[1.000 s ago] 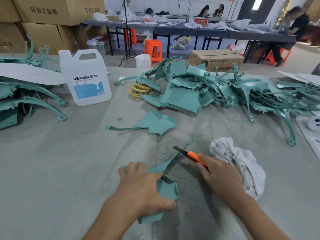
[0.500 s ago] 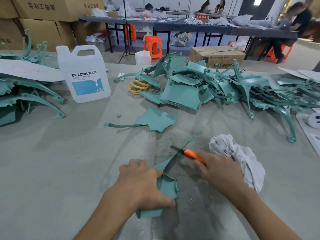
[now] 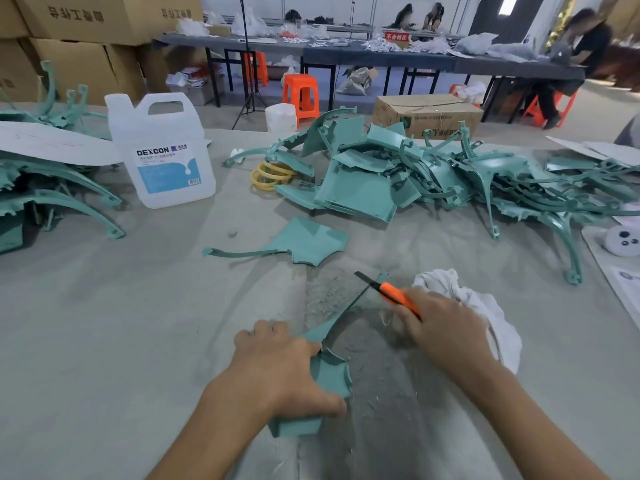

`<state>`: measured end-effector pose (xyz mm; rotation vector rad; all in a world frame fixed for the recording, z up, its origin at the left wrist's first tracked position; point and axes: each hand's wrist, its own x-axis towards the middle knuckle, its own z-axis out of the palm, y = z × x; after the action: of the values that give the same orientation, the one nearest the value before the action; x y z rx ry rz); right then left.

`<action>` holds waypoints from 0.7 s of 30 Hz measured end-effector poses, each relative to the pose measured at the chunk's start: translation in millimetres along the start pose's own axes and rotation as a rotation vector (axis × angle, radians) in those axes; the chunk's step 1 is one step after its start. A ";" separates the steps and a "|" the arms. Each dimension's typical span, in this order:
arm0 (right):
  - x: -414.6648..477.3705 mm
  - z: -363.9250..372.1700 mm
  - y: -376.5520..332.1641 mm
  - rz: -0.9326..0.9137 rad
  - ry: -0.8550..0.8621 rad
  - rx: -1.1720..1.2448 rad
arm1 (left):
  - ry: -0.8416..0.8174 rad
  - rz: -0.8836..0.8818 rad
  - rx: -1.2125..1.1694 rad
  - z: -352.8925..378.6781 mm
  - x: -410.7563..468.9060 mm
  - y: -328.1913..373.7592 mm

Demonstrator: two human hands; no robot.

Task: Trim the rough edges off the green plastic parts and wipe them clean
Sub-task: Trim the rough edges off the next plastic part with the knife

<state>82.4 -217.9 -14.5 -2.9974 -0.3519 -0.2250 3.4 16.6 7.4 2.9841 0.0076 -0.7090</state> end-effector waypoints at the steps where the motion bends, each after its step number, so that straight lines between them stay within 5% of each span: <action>1: -5.9 3.4 -6.1 -0.077 -0.017 0.035 | 0.001 0.002 -0.003 -0.5 0.0 0.1; 3: -17.6 7.9 -17.4 -0.226 -0.191 0.161 | 0.000 -0.001 -0.003 -1.2 -0.6 -0.3; 7: -7.8 -2.4 -12.2 -0.191 -0.415 0.315 | -0.002 -0.006 0.000 -0.7 -2.0 0.6; 13: 0.0 -5.1 -6.0 -0.061 -0.082 0.247 | -0.012 -0.002 -0.015 1.3 -4.7 -0.7; 18: -6.8 5.4 -5.6 -0.126 -0.280 0.243 | -0.001 0.003 0.008 1.5 -3.4 0.1; 21: -0.6 4.1 2.7 -0.026 -0.144 0.096 | 0.005 0.004 0.010 2.4 -2.6 -0.1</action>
<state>83.0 -220.1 -18.8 -2.9226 -0.4035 0.0060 0.0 16.5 6.4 2.9943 -0.0014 -0.7030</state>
